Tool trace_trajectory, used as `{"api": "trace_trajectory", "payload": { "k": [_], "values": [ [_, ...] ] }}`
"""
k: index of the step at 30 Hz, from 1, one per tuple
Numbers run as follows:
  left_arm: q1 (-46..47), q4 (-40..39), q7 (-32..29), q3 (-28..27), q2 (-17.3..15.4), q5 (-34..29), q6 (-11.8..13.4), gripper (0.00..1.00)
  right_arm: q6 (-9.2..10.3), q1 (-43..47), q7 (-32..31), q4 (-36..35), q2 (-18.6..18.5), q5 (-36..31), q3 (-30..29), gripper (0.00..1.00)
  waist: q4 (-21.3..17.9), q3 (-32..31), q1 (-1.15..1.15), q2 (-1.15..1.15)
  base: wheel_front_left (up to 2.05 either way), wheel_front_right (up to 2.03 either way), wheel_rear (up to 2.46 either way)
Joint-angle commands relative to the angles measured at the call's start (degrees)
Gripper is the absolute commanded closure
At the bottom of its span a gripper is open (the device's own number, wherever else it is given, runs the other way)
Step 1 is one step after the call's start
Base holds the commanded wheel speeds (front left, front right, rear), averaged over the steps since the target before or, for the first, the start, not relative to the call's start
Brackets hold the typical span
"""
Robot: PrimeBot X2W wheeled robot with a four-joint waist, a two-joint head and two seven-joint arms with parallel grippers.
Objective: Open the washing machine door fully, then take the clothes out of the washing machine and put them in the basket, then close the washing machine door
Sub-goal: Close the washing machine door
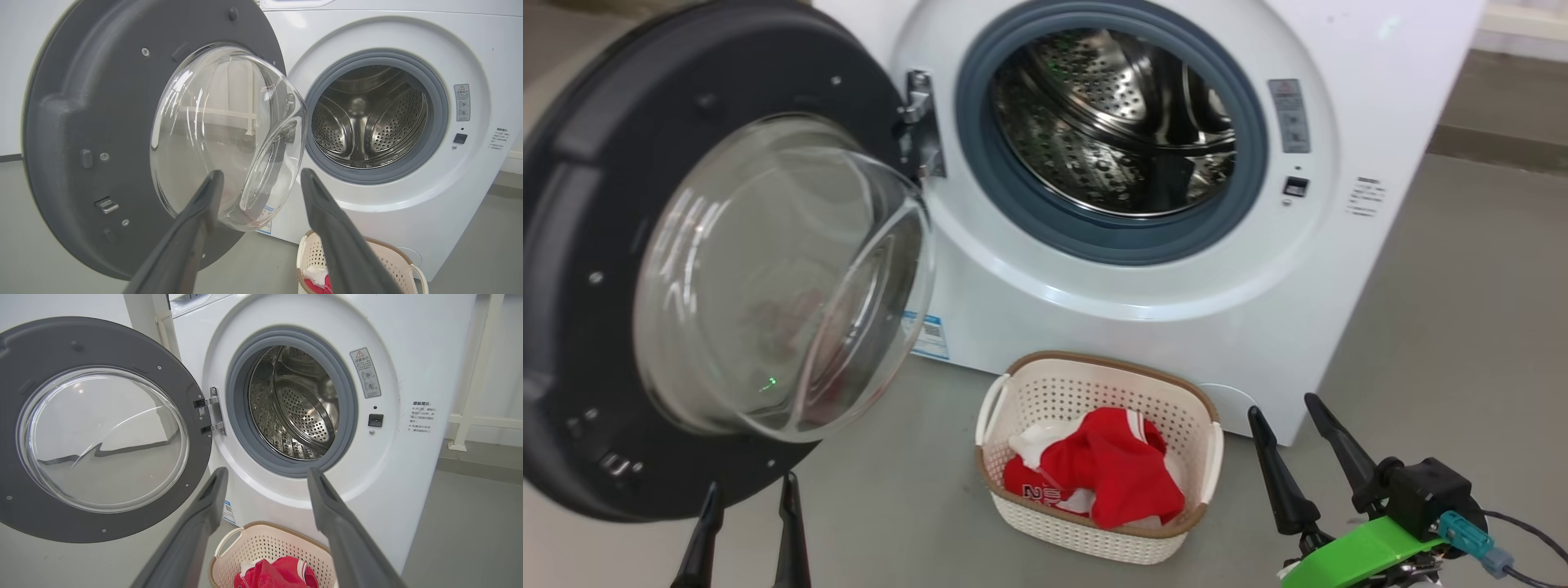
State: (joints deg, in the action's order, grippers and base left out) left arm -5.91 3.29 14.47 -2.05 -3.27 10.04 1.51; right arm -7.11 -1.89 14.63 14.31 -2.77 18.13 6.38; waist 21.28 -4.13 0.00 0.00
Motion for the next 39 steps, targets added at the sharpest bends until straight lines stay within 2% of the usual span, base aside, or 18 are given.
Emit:
{"api": "trace_trajectory", "payload": {
  "k": [1, 14, 35, 36, 37, 38, 39],
  "values": [
    [1.3, -1.7, 0.3, -1.8, -0.9, -0.9, 0.3, 0.0, -0.37, -0.7, 0.4, -1.4, -0.1, 0.6, 1.5, 0.0, 2.1, -0.5, 0.0, 0.0, 0.0, 0.0, 0.0],
    [-0.3, -3.7, 0.2, -3.5, -1.2, -0.4, 2.9, 0.0, -0.37, -3.0, 0.4, -0.5, -0.1, 0.9, 4.5, 0.0, 5.2, 0.2, 0.0, 0.0, 0.0, 0.0, 0.0],
    [-0.5, -3.7, -0.2, -4.3, -1.2, 0.6, 5.6, 0.0, -0.37, -3.6, 0.4, 0.6, -0.1, 0.9, 5.2, 0.0, 5.3, 0.4, 0.0, 0.0, 0.0, 0.0, 0.0],
    [-0.2, -3.6, -0.4, -4.3, -1.2, 0.6, 5.7, 0.32, -0.37, -3.5, 0.4, 0.6, -0.1, 0.9, 5.2, 0.0, 5.3, 0.4, 0.0, 0.0, 0.0, 0.0, 0.0],
    [0.1, -3.5, -0.5, -4.3, -1.2, 0.7, 5.8, 0.72, -0.37, -3.5, 0.4, 0.5, -0.1, 0.9, 5.2, 0.0, 5.2, 0.4, 0.0, 0.0, 0.0, 0.0, 0.0],
    [0.4, -3.5, -0.6, -4.4, -1.3, 0.8, 6.0, 1.0, -0.37, -3.4, 0.4, 0.5, -0.1, 1.0, 5.2, 0.0, 5.2, 0.4, 0.0, 0.0, 0.0, 0.0, 0.0],
    [0.8, -3.5, -0.6, -4.5, -1.4, 0.8, 6.1, 1.0, -0.37, -3.4, 0.4, 0.5, -0.1, 0.9, 5.1, 0.0, 5.2, 0.4, 0.0, 0.0, 0.0, 0.0, 0.0]
  ]
}}
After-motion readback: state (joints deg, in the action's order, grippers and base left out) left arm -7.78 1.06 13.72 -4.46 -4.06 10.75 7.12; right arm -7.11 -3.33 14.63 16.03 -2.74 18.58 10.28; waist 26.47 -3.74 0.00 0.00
